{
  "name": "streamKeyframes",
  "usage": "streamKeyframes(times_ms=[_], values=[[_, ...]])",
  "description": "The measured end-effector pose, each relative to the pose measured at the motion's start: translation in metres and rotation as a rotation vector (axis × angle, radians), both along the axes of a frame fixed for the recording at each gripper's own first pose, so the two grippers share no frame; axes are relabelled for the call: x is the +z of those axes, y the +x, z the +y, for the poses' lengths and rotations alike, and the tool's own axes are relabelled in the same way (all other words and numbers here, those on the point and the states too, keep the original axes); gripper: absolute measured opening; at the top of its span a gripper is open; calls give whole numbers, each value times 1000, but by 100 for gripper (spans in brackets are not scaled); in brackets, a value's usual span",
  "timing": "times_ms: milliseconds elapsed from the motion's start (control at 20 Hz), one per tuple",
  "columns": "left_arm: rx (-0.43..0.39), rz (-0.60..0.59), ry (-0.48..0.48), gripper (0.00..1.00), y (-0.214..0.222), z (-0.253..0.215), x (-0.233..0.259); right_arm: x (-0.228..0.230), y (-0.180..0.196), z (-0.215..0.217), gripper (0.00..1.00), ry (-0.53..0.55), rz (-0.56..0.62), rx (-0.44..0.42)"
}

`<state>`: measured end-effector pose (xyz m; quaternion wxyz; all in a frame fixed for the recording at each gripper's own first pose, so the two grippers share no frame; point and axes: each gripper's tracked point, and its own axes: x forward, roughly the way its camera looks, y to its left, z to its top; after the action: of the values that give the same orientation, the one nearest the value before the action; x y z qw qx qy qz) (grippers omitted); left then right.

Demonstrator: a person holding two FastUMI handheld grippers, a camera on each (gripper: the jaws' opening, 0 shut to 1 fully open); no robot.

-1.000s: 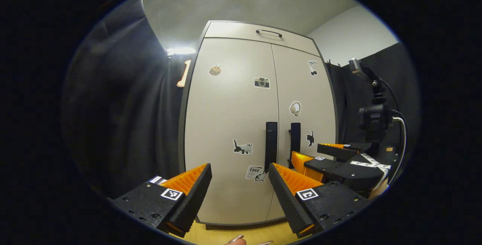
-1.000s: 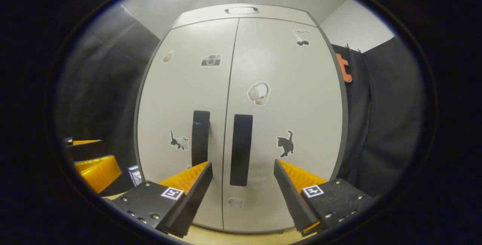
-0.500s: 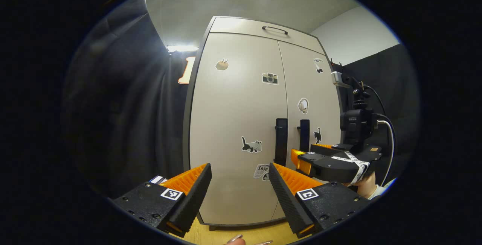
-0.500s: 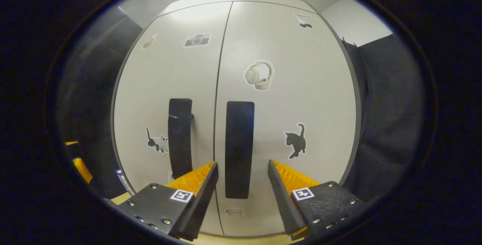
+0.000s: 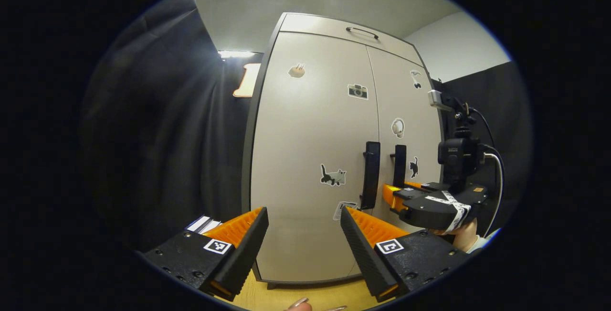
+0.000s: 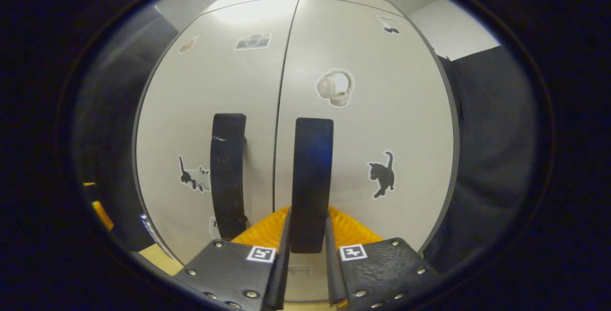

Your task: Open the right door of the double-door shoe cabinet with the right hand, and open the left door with the left hand.

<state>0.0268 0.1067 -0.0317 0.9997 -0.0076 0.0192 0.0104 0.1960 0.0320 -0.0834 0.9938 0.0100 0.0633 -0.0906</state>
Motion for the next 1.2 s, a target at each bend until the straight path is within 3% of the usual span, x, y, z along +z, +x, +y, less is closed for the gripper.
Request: streamKeyframes(times_ms=[150,250,300,750,1200], values=[[-2,2,-10,94,-2,2,-1,0,0,1,23,-21,2,-3],[-1,8,-13,94,-4,2,-3,1,-1,1,24,-24,9,4],[-8,4,-23,94,-5,1,-1,-1,0,1,19,-27,13,9],[2,6,-36,94,-18,-1,0,4,-12,1,19,8,14,52],[-44,-22,-9,92,-38,-55,19,12,-38,-3,19,17,19,154]])
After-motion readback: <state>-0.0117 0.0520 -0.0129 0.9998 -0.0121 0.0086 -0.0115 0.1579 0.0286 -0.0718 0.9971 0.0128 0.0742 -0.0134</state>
